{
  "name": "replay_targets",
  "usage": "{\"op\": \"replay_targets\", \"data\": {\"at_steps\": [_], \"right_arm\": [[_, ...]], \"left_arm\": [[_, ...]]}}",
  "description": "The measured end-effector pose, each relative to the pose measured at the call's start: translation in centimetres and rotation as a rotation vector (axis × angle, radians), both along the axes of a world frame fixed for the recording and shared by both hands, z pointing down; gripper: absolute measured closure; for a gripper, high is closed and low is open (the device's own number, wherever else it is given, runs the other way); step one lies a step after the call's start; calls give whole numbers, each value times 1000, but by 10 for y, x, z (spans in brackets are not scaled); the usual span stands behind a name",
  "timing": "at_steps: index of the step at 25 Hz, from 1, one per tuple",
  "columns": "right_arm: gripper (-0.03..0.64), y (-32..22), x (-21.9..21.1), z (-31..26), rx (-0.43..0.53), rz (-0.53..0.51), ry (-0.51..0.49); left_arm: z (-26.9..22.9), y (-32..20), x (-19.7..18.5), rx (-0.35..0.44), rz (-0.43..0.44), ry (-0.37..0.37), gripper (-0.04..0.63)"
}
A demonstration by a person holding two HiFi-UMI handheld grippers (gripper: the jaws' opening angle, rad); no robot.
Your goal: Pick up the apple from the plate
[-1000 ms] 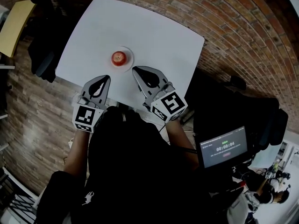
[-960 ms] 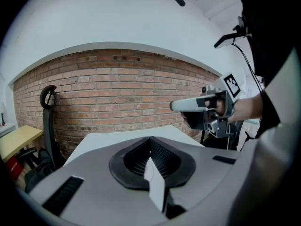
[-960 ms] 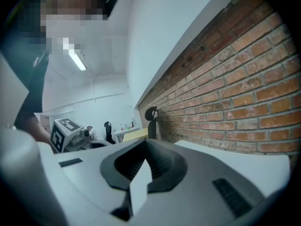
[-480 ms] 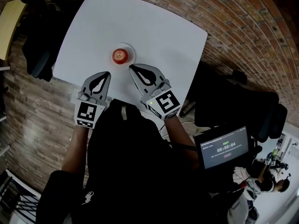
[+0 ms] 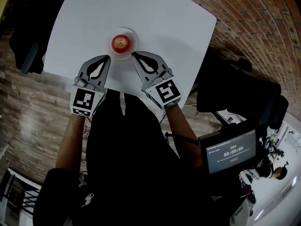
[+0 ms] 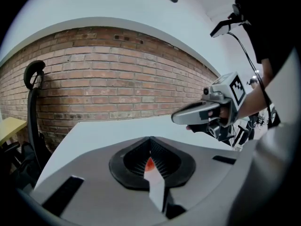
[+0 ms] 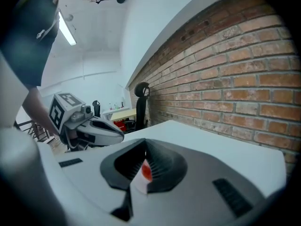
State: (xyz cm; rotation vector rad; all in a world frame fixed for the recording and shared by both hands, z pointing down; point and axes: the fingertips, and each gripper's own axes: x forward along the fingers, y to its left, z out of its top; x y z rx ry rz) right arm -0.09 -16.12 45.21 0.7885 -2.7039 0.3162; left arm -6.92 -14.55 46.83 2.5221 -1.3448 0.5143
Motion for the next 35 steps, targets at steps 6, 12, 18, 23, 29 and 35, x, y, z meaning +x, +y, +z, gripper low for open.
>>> {"op": "replay_targets", "data": {"at_steps": [6,12,18,23,29,35], "right_arm": [[612,-6,-2,35,-54,11,39],[612,-8,-10,57,-72,10,46],[612,-12,-15,72,-79,10,57],[578,-13,-14,74,-71,8,59],[503,-12,-12,83,-72,9,79],[407,-14,-14,95,-78,16,97]], "left_arm": [[17,-5,-4,-20,5,20,589],[29,-4,-5,-35,20,17,589],[39,-9,-3,-39,18,19,589],[45,-8,2,-43,18,33,588],[48,-7,1,-46,5,40,589],[54,-5,-7,-59,-11,40,589]]}}
